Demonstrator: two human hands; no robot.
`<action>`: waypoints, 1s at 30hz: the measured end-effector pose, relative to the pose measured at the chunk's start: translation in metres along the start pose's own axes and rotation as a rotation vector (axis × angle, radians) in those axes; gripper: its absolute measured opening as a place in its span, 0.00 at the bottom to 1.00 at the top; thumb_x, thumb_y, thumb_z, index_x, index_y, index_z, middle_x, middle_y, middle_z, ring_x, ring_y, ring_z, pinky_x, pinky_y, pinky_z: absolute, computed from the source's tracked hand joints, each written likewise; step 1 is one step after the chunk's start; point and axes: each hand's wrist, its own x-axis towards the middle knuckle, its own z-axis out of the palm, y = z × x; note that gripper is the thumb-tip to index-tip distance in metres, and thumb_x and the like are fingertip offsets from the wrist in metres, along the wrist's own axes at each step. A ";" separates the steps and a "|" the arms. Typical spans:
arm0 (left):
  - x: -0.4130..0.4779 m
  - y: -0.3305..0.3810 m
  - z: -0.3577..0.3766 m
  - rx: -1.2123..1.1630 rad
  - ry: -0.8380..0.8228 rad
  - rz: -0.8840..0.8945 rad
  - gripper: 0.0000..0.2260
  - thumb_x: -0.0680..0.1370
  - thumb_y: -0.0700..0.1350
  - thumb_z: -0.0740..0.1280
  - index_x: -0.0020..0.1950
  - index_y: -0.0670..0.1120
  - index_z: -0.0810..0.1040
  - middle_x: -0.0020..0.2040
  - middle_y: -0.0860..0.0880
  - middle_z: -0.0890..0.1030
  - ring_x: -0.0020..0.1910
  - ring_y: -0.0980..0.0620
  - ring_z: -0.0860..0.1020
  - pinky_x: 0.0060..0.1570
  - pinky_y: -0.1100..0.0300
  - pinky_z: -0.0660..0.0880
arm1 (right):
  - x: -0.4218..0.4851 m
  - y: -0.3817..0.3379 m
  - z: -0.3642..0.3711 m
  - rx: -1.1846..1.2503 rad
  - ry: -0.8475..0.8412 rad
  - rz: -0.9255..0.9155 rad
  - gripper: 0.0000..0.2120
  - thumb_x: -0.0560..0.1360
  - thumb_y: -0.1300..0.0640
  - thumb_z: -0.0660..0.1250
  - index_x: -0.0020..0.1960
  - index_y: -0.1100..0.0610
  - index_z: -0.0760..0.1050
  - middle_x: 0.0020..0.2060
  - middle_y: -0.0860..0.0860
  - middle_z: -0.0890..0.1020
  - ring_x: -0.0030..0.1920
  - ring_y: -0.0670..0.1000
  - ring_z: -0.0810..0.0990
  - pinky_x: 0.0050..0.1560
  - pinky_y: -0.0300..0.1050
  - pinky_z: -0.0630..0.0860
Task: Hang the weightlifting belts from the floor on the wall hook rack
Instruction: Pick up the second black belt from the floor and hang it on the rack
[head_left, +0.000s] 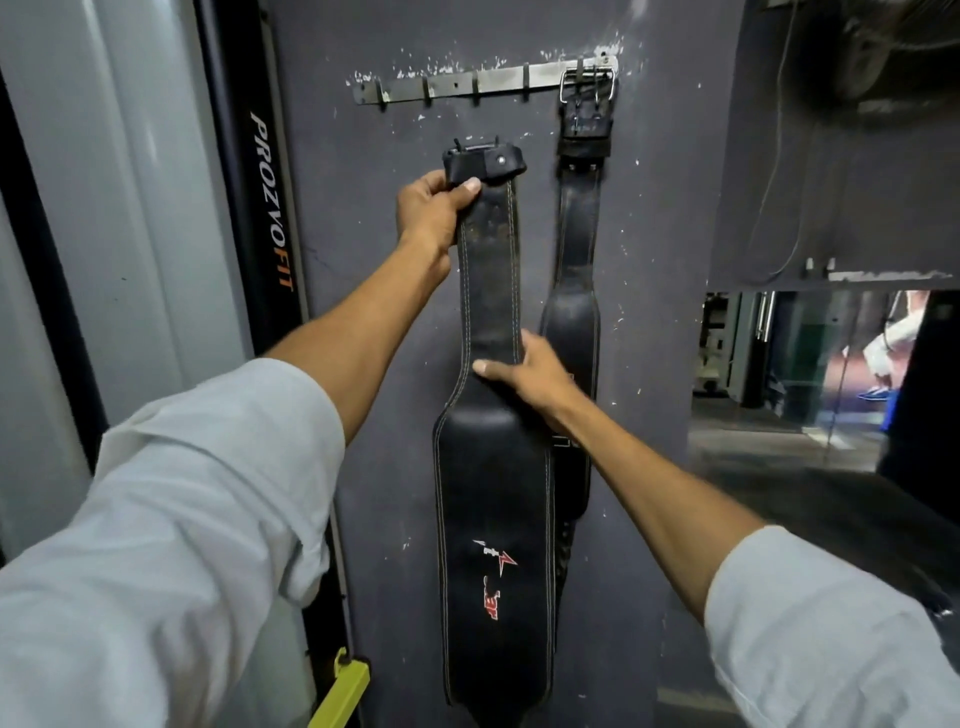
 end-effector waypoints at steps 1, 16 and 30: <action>0.002 0.003 0.003 0.003 -0.007 0.012 0.05 0.77 0.35 0.69 0.52 0.42 0.81 0.40 0.48 0.84 0.33 0.56 0.83 0.33 0.61 0.79 | -0.014 0.019 0.002 0.036 0.013 0.023 0.20 0.72 0.62 0.77 0.63 0.59 0.79 0.55 0.55 0.87 0.55 0.53 0.87 0.60 0.51 0.82; 0.015 -0.019 0.034 0.020 -0.034 0.041 0.10 0.78 0.34 0.68 0.59 0.40 0.80 0.47 0.45 0.85 0.43 0.53 0.84 0.47 0.56 0.83 | -0.089 0.167 -0.016 -0.025 0.026 0.362 0.18 0.70 0.65 0.78 0.57 0.51 0.81 0.53 0.49 0.87 0.55 0.50 0.86 0.62 0.57 0.81; 0.024 -0.011 0.057 -0.130 -0.163 -0.012 0.17 0.78 0.28 0.59 0.62 0.45 0.71 0.57 0.46 0.82 0.39 0.52 0.86 0.34 0.57 0.82 | 0.039 0.059 -0.046 0.128 0.168 0.008 0.17 0.73 0.68 0.72 0.58 0.54 0.81 0.55 0.54 0.86 0.60 0.57 0.84 0.61 0.59 0.82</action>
